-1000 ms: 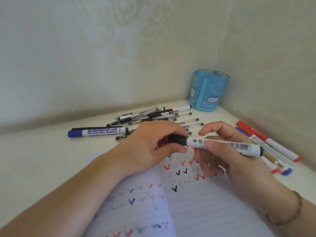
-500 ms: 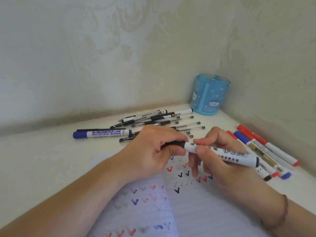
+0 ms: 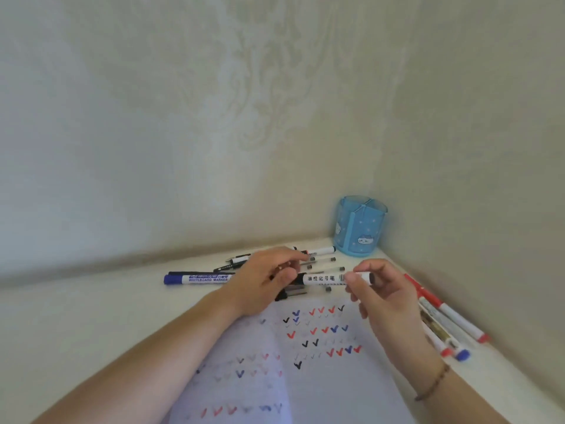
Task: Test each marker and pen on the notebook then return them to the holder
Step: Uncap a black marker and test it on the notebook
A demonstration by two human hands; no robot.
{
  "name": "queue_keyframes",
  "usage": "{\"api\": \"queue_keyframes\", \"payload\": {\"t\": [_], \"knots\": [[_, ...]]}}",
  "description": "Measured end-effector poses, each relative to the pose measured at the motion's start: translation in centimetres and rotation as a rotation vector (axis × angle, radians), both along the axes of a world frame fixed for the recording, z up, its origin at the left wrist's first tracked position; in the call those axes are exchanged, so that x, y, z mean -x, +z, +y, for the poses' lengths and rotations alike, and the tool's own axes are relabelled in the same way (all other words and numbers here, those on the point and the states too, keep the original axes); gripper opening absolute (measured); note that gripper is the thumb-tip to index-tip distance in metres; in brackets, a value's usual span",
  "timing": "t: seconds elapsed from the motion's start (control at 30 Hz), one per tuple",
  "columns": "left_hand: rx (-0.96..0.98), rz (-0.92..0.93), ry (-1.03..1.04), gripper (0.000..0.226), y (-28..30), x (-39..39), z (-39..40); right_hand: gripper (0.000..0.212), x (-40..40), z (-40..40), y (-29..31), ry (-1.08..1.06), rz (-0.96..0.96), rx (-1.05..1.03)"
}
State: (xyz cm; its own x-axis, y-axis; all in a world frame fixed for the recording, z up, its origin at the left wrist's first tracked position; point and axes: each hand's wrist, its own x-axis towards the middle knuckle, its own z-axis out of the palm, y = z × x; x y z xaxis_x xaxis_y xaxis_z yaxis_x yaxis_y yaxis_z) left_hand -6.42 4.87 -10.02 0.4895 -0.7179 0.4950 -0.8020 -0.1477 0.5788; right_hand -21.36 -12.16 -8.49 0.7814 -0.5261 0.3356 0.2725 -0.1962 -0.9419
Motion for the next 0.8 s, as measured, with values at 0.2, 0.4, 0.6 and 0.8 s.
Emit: {"api": "queue_keyframes", "payload": {"t": [0.2, 0.4, 0.6, 0.8], "knots": [[-0.221, -0.139, 0.18, 0.066, 4.7, -3.0, 2.8, 0.004, 1.0, -0.7, 2.3, -0.052, -0.011, 0.024], [-0.238, -0.291, 0.3, 0.057, 3.7, -1.1, 16.6, 0.018, 1.4, 4.2, 7.2, 0.096, -0.069, 0.079], [-0.184, -0.24, 0.601, 0.055, 1.3, 5.6, 34.6, 0.017, 1.1, 16.9, 7.8, 0.39, -0.089, 0.132], [-0.262, -0.169, 0.813, 0.045, -1.2, 14.0, 46.5, 0.015, 1.1, 29.5, 3.5, 0.677, 0.052, 0.373]]}}
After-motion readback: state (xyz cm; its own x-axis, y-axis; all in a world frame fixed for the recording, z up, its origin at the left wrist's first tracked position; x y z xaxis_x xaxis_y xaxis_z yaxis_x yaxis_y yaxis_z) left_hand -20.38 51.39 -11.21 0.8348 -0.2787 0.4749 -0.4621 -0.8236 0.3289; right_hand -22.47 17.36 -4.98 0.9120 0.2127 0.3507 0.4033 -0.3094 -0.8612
